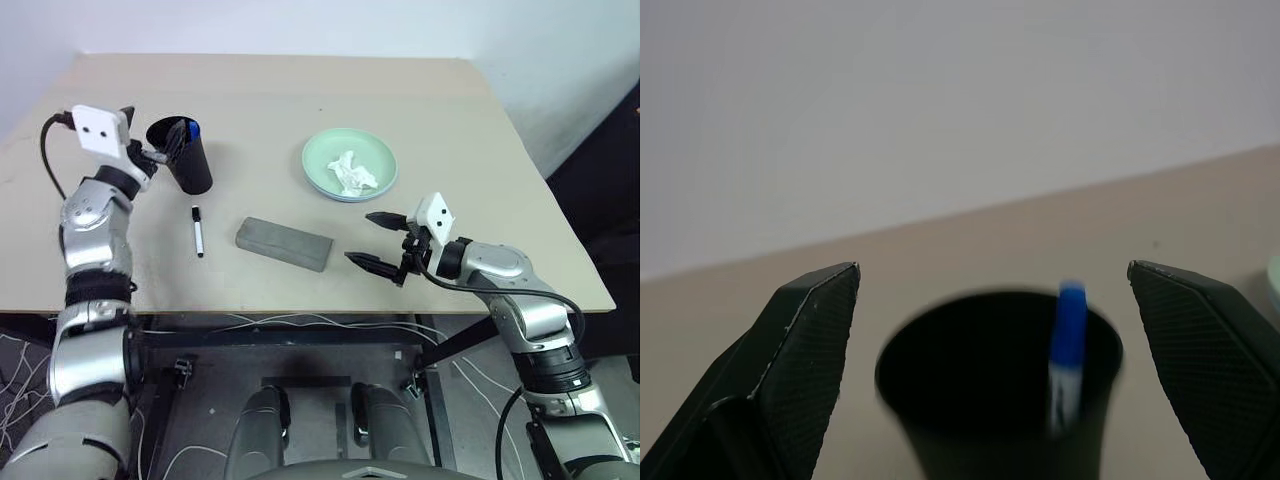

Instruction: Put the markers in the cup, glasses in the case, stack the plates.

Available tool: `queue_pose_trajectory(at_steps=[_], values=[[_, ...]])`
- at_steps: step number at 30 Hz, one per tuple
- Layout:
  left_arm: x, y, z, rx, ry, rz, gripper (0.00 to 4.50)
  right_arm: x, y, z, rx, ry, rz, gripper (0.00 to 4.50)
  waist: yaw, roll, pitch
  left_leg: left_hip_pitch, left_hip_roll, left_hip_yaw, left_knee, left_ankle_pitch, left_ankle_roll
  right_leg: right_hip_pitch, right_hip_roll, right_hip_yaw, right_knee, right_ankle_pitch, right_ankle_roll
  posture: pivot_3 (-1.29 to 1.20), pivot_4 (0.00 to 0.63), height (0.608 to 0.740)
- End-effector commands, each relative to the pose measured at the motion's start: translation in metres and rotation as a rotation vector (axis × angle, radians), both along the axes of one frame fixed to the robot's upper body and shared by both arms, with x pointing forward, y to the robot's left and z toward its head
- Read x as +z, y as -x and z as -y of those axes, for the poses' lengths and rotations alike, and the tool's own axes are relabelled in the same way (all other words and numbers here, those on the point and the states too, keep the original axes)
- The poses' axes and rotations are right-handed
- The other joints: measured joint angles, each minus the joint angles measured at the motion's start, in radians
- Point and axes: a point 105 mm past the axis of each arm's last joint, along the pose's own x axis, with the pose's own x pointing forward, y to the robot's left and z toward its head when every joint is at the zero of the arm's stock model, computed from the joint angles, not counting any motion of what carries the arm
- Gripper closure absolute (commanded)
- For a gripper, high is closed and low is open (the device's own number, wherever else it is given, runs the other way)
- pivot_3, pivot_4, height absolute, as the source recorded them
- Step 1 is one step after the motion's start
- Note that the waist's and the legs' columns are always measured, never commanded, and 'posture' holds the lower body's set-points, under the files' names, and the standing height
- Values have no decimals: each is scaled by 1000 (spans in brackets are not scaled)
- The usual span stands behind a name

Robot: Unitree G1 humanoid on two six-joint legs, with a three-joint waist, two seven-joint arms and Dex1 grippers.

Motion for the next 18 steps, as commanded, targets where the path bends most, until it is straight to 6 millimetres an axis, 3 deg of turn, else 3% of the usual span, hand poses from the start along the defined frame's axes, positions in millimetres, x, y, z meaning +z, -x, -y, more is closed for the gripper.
queue_pose_trajectory(at_steps=[1, 4, 9, 18], values=[[34, 27, -3, 20, -18, 76, 7, 14, -1, -1, 20, -24, 53, 0, 2, 0, 0, 0, 0, 0, 1, 0, 0, 0, 0, 0, 1, 0, 0, 0, 150, 691], [30, 47, 4, 8, -7, 37, 7, 15, -4, -5, 33, -32, 60, 0, 2, 0, 0, 0, 1, 0, 4, 0, 0, 1, 0, 0, 3, -2, -3, 0, 150, 691], [-1, 66, 11, 21, 24, -74, 7, 14, -7, -12, 55, -39, 66, 0, 2, 0, 0, 1, 4, 1, 10, -2, -4, 3, 0, -1, 4, 1, -6, 0, 150, 691], [-50, 57, 37, 116, 126, -277, 7, 15, -13, -14, 62, -30, 83, 0, 3, 0, 0, 0, 11, 2, 10, -2, -4, 1, 3, -7, 3, 3, -9, 0, 150, 691]])
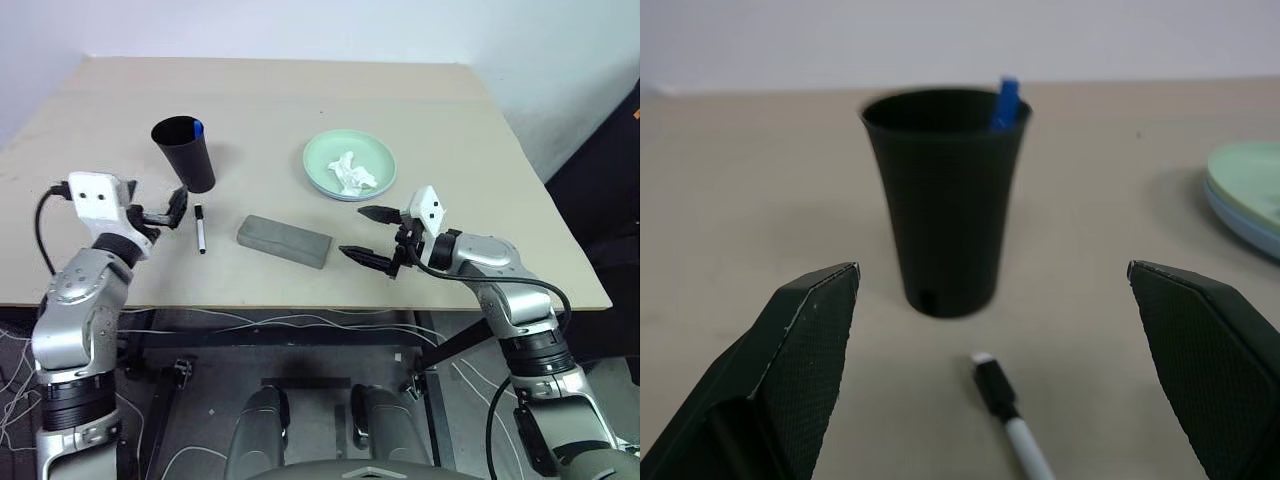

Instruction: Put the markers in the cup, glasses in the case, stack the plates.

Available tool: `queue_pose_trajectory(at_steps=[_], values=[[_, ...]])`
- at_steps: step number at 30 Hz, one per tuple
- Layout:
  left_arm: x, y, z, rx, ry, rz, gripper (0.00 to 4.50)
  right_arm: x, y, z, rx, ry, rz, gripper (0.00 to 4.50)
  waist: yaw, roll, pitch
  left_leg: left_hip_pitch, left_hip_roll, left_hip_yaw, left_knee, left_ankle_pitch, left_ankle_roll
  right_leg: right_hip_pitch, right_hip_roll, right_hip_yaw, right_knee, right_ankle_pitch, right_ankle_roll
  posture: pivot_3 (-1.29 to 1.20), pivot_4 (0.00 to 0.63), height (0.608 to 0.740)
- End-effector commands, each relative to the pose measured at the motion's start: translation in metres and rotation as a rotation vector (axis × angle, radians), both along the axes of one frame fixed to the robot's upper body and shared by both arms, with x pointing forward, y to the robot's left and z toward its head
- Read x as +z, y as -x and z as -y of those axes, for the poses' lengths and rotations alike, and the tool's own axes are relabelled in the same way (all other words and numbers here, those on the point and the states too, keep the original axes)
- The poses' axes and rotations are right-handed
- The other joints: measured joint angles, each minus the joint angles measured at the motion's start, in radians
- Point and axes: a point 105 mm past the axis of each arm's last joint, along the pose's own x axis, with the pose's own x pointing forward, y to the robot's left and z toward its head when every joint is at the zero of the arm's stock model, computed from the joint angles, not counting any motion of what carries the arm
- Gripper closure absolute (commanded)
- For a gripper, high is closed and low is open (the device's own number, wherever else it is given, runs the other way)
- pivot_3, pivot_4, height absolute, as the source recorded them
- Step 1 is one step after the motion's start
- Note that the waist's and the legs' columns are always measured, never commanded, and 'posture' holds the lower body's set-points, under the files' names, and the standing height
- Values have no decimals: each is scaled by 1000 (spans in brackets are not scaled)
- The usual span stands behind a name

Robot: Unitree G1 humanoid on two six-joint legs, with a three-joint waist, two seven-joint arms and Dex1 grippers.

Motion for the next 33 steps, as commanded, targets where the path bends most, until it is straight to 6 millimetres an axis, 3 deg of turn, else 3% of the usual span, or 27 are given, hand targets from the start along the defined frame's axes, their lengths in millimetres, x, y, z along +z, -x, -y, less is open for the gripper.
queue_pose_trajectory(at_steps=[1, 6, 15, 18, 30, 33], values=[[-1, -4, 8, 42, 19, -31, 7, 13, -2, -2, 10, -11, 60, 0, 0, 0, 0, 0, 0, 0, 0, 0, 0, 0, 0, 0, 0, 0, 0, 0, 150, 691], [-20, -11, 15, 120, 51, -175, 7, 12, -2, -1, 1, -4, 65, 0, 0, 0, 0, -1, 0, 0, 0, 1, 2, -1, 1, 0, 0, 0, 0, 0, 150, 691], [-32, -16, 15, 236, -34, -340, 7, 6, 1, -1, -10, 4, 62, 0, 0, 0, 0, -1, 0, 0, 0, 0, 0, -1, 1, 0, 0, 0, 0, 0, 150, 691], [-42, -15, 16, 268, 9, -443, 7, 5, 1, -1, -16, 7, 62, 0, 1, 0, 0, -1, 0, 0, 0, 0, 0, -1, 1, 0, -1, 0, 0, 0, 150, 691], [-46, -15, 27, 277, 95, -605, 7, 1, 0, -2, -23, 21, 69, 0, -1, 0, 0, -1, 0, -1, 0, 0, 0, -1, 1, 0, -1, 0, 0, 0, 150, 691], [-46, -14, 26, 274, 116, -621, 591, 0, 0, -2, -25, 22, 67, 0, -1, 0, 0, -1, 0, -1, 0, 0, 0, -1, 1, 0, -1, 0, 0, 0, 150, 691]])
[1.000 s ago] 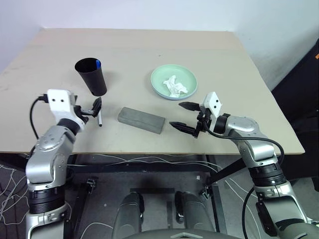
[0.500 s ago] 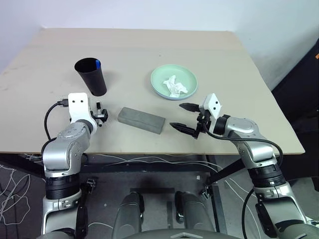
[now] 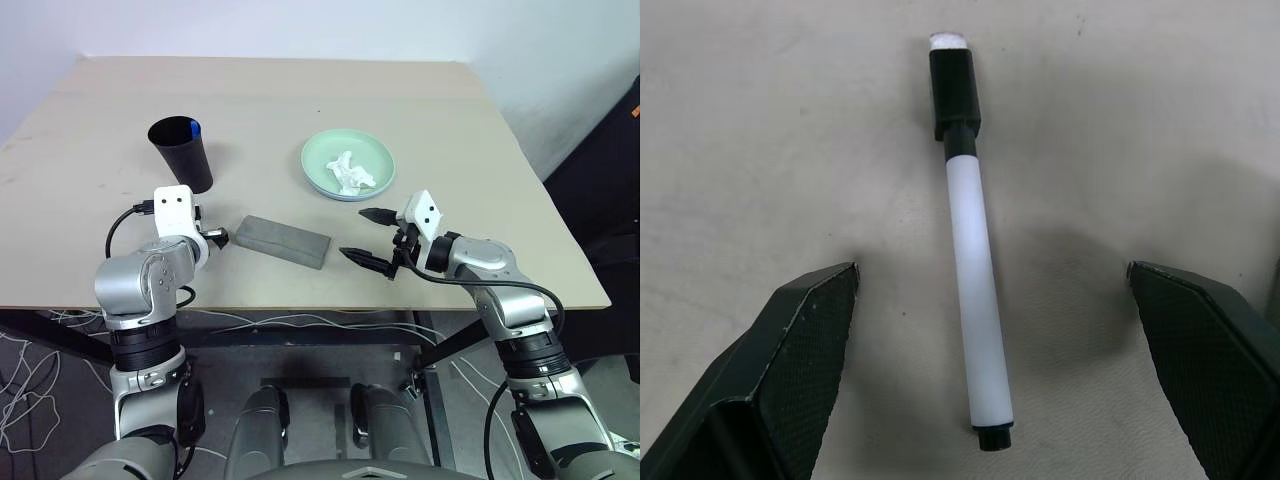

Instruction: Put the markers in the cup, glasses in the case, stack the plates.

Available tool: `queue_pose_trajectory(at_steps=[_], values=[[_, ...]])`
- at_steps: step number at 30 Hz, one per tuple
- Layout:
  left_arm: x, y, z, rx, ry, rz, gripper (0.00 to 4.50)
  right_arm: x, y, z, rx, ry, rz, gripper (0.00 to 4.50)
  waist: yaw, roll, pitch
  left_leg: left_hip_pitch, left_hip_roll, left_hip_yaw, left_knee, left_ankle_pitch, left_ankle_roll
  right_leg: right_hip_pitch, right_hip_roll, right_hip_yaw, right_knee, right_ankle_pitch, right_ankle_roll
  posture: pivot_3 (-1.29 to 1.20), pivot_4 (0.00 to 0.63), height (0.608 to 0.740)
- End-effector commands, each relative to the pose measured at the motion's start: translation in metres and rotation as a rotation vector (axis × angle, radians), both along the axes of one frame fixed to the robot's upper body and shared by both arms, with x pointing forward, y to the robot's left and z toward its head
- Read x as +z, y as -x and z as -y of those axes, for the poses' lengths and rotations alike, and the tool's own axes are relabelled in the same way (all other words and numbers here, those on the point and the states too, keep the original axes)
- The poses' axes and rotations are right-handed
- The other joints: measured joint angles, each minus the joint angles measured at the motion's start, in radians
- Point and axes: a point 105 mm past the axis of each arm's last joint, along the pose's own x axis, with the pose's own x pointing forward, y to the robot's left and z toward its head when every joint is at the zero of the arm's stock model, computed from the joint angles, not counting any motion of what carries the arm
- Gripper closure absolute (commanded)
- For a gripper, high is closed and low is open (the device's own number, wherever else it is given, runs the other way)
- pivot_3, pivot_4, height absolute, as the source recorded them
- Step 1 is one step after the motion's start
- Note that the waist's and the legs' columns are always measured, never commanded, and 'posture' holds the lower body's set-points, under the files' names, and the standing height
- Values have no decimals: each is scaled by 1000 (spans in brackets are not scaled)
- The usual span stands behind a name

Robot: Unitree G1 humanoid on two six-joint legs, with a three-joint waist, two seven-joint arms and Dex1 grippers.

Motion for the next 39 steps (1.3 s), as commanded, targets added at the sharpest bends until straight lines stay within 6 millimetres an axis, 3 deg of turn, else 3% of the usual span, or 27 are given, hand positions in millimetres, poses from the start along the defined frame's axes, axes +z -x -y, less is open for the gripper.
queue_pose_trajectory(at_steps=[1, 9, 11, 12, 18, 23, 26, 31, 39], values=[[5, 0, -5, 15, 10, 4, 873, 8, 3, -3, 11, -4, 49, 0, 0, 0, 0, 0, 0, 0, 0, 0, 0, 0, 0, 0, 0, 0, 0, 0, 150, 691], [6, -1, -12, 49, 36, -6, 3713, 4, 3, -2, 4, 1, 42, 0, 1, 0, 0, 0, 0, 0, 0, 0, 0, 0, 0, 0, -1, 0, 0, 0, 150, 691], [5, -1, -12, 48, 41, -9, 4350, 2, 3, -1, 2, 4, 38, 0, 1, 0, 0, 0, 0, 0, -1, 0, 0, 0, 0, 0, -2, 0, 0, 0, 150, 691], [5, -1, -12, 49, 42, -10, 4464, 1, 3, -1, 1, 5, 38, 0, 1, 0, 0, 0, 0, 0, -1, 0, 0, 0, 0, 0, -2, 0, 0, 0, 150, 691], [15, -5, -18, 42, -23, 57, 4464, 1, 3, 0, -1, 3, 34, 0, 1, 0, 0, 0, 0, 0, -2, 0, 0, 0, 0, 0, -3, 0, 0, 0, 150, 691], [48, -10, -29, 48, -127, 341, 4464, 4, 3, 0, 4, -4, 32, 0, -2, 0, 0, -1, 1, 1, -5, 0, 0, -1, 0, -1, -8, 2, -3, 0, 150, 691], [61, -5, -50, 145, -192, 428, 4464, 10, 3, 0, 11, -35, 32, 0, 1, 0, 0, -2, 1, 2, -9, 0, 0, -2, 0, -1, -12, 2, -3, 0, 150, 691], [94, 5, -68, 182, -345, 668, 4464, 19, 2, -4, 28, -81, 28, 0, 2, 0, 0, -1, 1, 3, -15, 2, 1, -3, 0, -1, -14, 2, -3, 0, 150, 691], [123, 12, -61, 126, -388, 883, 4464, 42, 4, -7, 52, -181, 59, 0, 5, 0, 0, -1, 1, 4, -14, 1, -1, -2, 0, -1, -14, 2, -3, 0, 150, 691]])
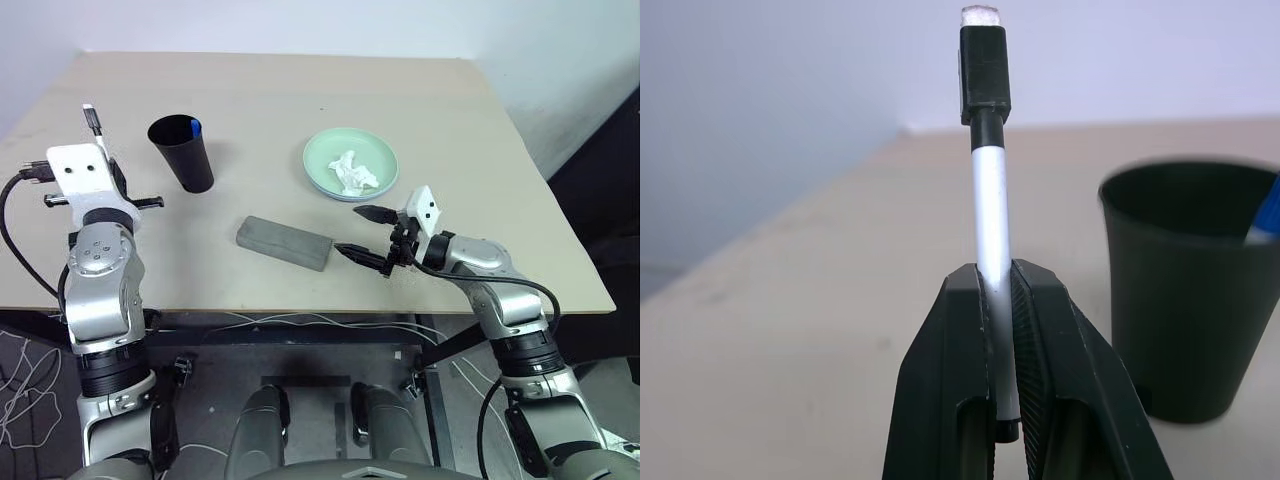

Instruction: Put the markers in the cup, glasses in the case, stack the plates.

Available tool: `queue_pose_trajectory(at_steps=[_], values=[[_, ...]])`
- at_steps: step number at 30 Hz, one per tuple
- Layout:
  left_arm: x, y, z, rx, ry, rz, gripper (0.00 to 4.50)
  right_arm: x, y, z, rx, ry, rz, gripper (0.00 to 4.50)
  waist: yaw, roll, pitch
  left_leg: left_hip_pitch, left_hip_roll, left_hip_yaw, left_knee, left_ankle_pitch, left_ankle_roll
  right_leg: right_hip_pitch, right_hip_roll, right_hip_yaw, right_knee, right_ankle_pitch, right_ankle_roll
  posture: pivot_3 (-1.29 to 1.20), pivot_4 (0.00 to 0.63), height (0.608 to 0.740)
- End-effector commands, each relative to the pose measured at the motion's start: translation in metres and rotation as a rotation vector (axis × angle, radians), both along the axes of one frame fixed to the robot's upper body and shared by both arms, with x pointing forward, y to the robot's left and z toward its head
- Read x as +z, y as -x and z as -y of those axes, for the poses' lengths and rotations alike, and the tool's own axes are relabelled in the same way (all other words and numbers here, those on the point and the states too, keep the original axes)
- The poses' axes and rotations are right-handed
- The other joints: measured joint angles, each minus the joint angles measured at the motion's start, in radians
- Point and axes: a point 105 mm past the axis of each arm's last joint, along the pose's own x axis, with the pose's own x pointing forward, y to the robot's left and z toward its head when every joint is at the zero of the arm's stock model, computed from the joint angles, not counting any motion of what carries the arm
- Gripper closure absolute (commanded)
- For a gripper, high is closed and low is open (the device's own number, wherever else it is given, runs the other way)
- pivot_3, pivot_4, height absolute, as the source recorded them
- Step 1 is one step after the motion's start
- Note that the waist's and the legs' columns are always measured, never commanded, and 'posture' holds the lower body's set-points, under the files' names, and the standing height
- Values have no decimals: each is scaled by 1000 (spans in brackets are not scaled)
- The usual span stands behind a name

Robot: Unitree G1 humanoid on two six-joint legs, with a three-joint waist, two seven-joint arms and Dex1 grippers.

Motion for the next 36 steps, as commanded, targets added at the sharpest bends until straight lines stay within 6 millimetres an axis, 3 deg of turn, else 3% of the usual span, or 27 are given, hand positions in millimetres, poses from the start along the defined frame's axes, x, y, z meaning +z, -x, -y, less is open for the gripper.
queue_pose_trajectory(at_steps=[1, 11, 14, 19, 26, 36], values=[[28, 3, 9, -58, -61, 124, 4464, 33, 2, 1, 8, -45, 110, 0, -2, 0, 0, 0, 0, 0, 0, 0, 0, 0, 0, 0, 0, 0, 0, 0, 150, 691], [68, -14, 21, -213, -104, 270, 4464, 47, 4, -2, 16, -99, 135, 0, -3, 0, 0, 0, 0, 0, 0, 2, 3, 0, 0, -1, 0, 0, 0, 0, 150, 691], [82, -22, 29, -280, -190, 314, 4464, 50, 1, -1, 1, -108, 146, 0, -3, 0, 0, 0, 0, 0, 0, 2, 2, 0, 1, -1, 1, 0, 1, 0, 150, 691], [87, -43, 23, -297, -217, 323, 4464, 49, 0, -1, -10, -102, 147, 0, -2, 0, 0, 1, 0, 0, 0, 2, 2, 1, 1, -1, 0, 0, 1, 0, 150, 691], [57, -75, 14, -333, -209, 220, 4464, 45, 0, 2, -34, -89, 147, 0, -3, 0, 0, 0, 0, 0, 0, 3, 2, 0, 1, -1, 1, 0, 1, 0, 150, 691], [36, -89, 12, -337, -183, 160, 4464, 44, -1, 7, -59, -65, 154, 0, -3, 0, 0, 0, 0, 0, 0, 2, 2, 0, 1, -1, 1, 1, 2, 0, 150, 691]])
